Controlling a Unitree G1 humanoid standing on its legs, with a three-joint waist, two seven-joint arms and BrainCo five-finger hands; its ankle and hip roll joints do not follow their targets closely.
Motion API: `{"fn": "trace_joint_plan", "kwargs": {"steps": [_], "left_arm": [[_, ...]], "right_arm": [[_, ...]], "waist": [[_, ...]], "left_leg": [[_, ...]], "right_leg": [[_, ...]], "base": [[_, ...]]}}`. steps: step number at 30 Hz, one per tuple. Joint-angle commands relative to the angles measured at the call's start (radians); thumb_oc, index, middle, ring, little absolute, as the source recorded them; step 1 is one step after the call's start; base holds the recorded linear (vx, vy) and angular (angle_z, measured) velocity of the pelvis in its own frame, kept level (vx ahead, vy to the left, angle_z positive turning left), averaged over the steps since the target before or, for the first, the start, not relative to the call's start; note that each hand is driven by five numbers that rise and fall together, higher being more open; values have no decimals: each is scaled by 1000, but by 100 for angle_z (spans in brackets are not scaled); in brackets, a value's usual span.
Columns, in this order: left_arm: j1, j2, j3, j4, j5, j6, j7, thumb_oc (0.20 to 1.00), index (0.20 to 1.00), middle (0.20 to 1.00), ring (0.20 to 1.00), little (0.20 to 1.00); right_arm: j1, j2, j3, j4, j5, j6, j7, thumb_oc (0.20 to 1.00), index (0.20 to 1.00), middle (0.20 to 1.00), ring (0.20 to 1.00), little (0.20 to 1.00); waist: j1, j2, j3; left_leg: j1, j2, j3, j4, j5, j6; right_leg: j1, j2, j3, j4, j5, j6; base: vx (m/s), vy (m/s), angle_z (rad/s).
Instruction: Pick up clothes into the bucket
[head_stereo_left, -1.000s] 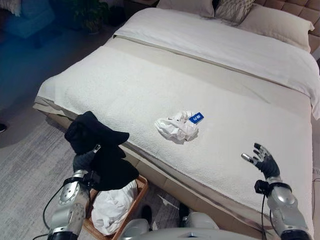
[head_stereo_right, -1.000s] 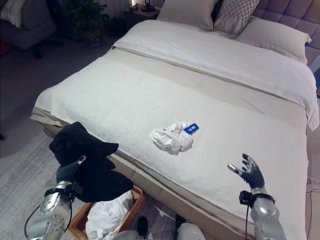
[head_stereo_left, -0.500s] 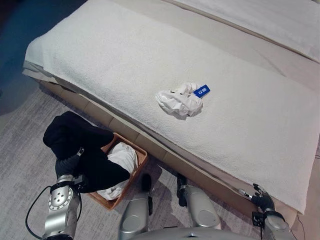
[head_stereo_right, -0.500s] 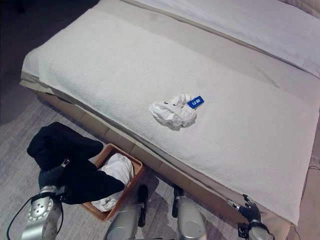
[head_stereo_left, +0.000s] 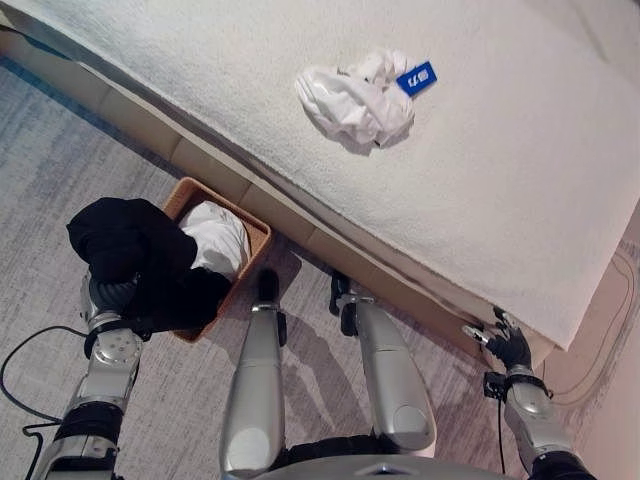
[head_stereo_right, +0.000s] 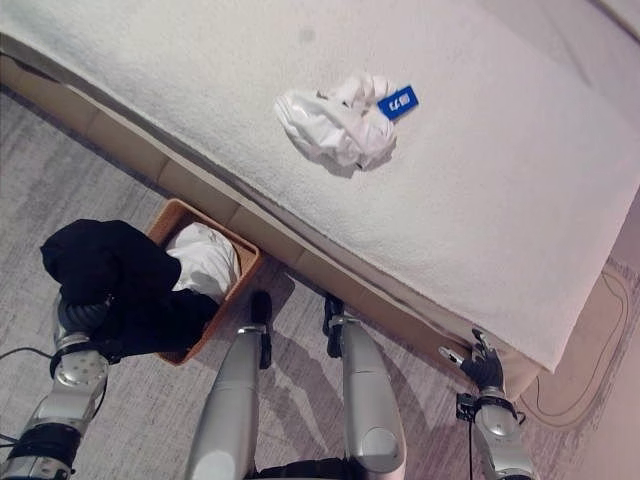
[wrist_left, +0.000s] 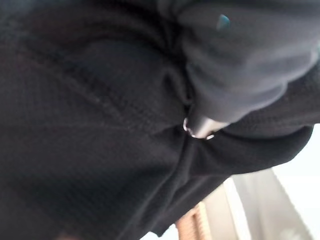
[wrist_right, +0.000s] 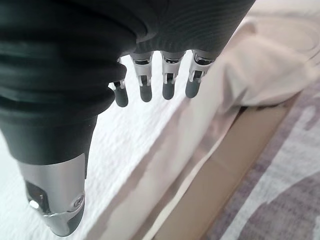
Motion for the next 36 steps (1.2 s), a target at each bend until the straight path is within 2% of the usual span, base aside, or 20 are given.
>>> {"fn": "trace_joint_plan", "kwargs": {"steps": [1, 2, 3, 4, 5, 12, 19, 26, 27, 28, 29, 30, 31, 32, 33, 34, 35, 36], "left_arm": [[-21, 76, 13, 42, 69, -5, 62, 200, 200, 200, 200, 200], [-29, 71, 4, 39, 66, 8, 59, 200, 200, 200, 200, 200], [-34, 59, 7, 53, 52, 14, 60, 937, 937, 937, 937, 937], [-34, 59, 7, 53, 51, 14, 60, 1000, 1000, 1000, 1000, 1000], [-52, 45, 1, 84, 33, 46, 57, 1000, 1000, 1000, 1000, 1000], [-55, 50, 12, 52, 122, 114, 86, 1000, 1000, 1000, 1000, 1000], [-30, 39, 62, 56, 137, 141, 88, 1000, 1000, 1000, 1000, 1000], [-3, 15, 104, 30, 123, 137, 104, 1000, 1000, 1000, 1000, 1000], [0, 4, 121, 5, 111, 127, 111, 1000, 1000, 1000, 1000, 1000], [4, 3, 120, 6, 111, 128, 111, 1000, 1000, 1000, 1000, 1000], [-1, -19, 126, -27, 81, 104, 127, 1000, 1000, 1000, 1000, 1000], [3, -20, 125, -26, 81, 104, 126, 1000, 1000, 1000, 1000, 1000], [0, -59, 131, -92, 5, 45, 129, 1000, 1000, 1000, 1000, 1000], [4, -61, 131, -92, 5, 45, 129, 1000, 1000, 1000, 1000, 1000], [5, -97, 131, -152, -70, -10, 119, 1000, 1000, 1000, 1000, 1000], [9, -146, 120, -181, -235, -102, 66, 1000, 1000, 1000, 1000, 1000], [9, -146, 121, -180, -238, -103, 63, 1000, 1000, 1000, 1000, 1000], [12, -171, 87, -210, -329, -147, 0, 1000, 1000, 1000, 1000, 1000]], "right_arm": [[17, -55, 14, -27, 35, -45, -33, 1000, 1000, 1000, 1000, 1000], [9, -66, 19, -49, 35, -42, -38, 1000, 1000, 1000, 1000, 1000], [9, -69, 25, -53, 33, -40, -40, 1000, 1000, 1000, 1000, 1000], [8, -69, 25, -53, 33, -40, -40, 1000, 1000, 1000, 1000, 1000], [-5, -72, 31, -51, 34, -28, -51, 1000, 1000, 1000, 1000, 1000], [-49, -85, 6, -107, 16, -20, -87, 1000, 1000, 1000, 1000, 1000], [-105, -100, -50, -276, -14, -66, -142, 1000, 1000, 1000, 1000, 1000], [-174, -116, -113, -386, -52, -94, -213, 1000, 1000, 1000, 1000, 1000], [-207, -125, -136, -409, -86, -90, -242, 1000, 1000, 1000, 1000, 1000], [-204, -126, -133, -408, -87, -89, -242, 1000, 1000, 1000, 1000, 1000], [-258, -142, -140, -405, -117, -87, -277, 1000, 1000, 1000, 1000, 1000], [-256, -143, -137, -403, -118, -87, -277, 1000, 1000, 1000, 1000, 1000], [-307, -167, -138, -396, -134, -72, -293, 1000, 1000, 1000, 1000, 1000], [-306, -169, -135, -394, -134, -72, -293, 1000, 1000, 1000, 1000, 1000], [-340, -188, -135, -385, -144, -60, -305, 1000, 1000, 1000, 1000, 1000], [-402, -222, -130, -360, -141, -46, -311, 1000, 1000, 1000, 1000, 1000], [-404, -224, -128, -357, -141, -46, -311, 1000, 1000, 1000, 1000, 1000], [-466, -258, -110, -305, -137, -36, -311, 1000, 1000, 1000, 1000, 1000]], "waist": [[-16, -3, -17], [-19, -1, -17], [-22, 0, -17], [-22, 1, -17], [-28, 1, -17], [-34, 12, -17], [-35, 23, -17], [-22, 32, -17], [-17, 35, -17], [-16, 37, -17], [-8, 40, -17], [-8, 42, -17], [4, 47, -17], [4, 49, -17], [13, 55, -17], [31, 65, -17], [29, 66, -17], [46, 77, -17]], "left_leg": [[-22, 6, -28, 79, -66, 18], [-50, 8, -25, 95, -73, 22], [-64, 8, -24, 102, -74, 22], [-65, 8, -24, 103, -75, 22], [-85, 11, -20, 111, -76, 23], [-76, 17, -10, 69, -70, 18], [-51, 22, -1, 13, -55, 9], [-32, 23, -4, -30, -43, 6], [-50, 19, 0, -49, -5, 7], [-29, 21, -6, -43, -36, 5], [-47, 16, -2, -56, -3, 7], [-27, 18, -8, -50, -33, 5], [-43, 12, -4, -65, 1, 6], [-22, 14, -10, -60, -29, 4], [-43, 8, -7, -73, 7, 6], [-39, -1, -12, -86, 15, 6], [-39, -1, -12, -87, 15, 6], [-37, -9, -16, -97, 20, 5]], "right_leg": [[49, -45, 73, 43, -57, 46], [19, -39, 80, 55, -57, 47], [4, -40, 82, 61, -58, 47], [3, -40, 82, 62, -58, 47], [-21, -40, 84, 69, -61, 46], [-27, -39, 83, 37, -59, 49], [-15, -35, 83, -15, -40, 58], [2, -35, 76, -52, -29, 64], [-14, -42, 68, -72, 4, 60], [4, -37, 73, -62, -24, 66], [-11, -45, 66, -74, 6, 60], [6, -41, 72, -64, -22, 66], [-7, -49, 63, -76, 6, 61], [10, -45, 70, -67, -22, 66], [-8, -52, 62, -76, 7, 60], [-8, -56, 58, -76, 7, 59], [-8, -56, 57, -76, 7, 59], [-7, -60, 55, -77, 7, 57]], "base": [[-17, 48, -8], [-1, 39, -15], [-1, 39, -13], [6, 21, -10], [13, 17, -4], [10, 6, -3], [14, 5, -6], [-9, -3, -1], [0, 0, 0], [-76, -13, 2], [88, -16, 3], [-71, -6, 7], [85, -16, 6], [-76, -5, 4], [0, 0, 0], [-79, 5, 9], [0, -3, 16], [-1, -5, 17]]}}
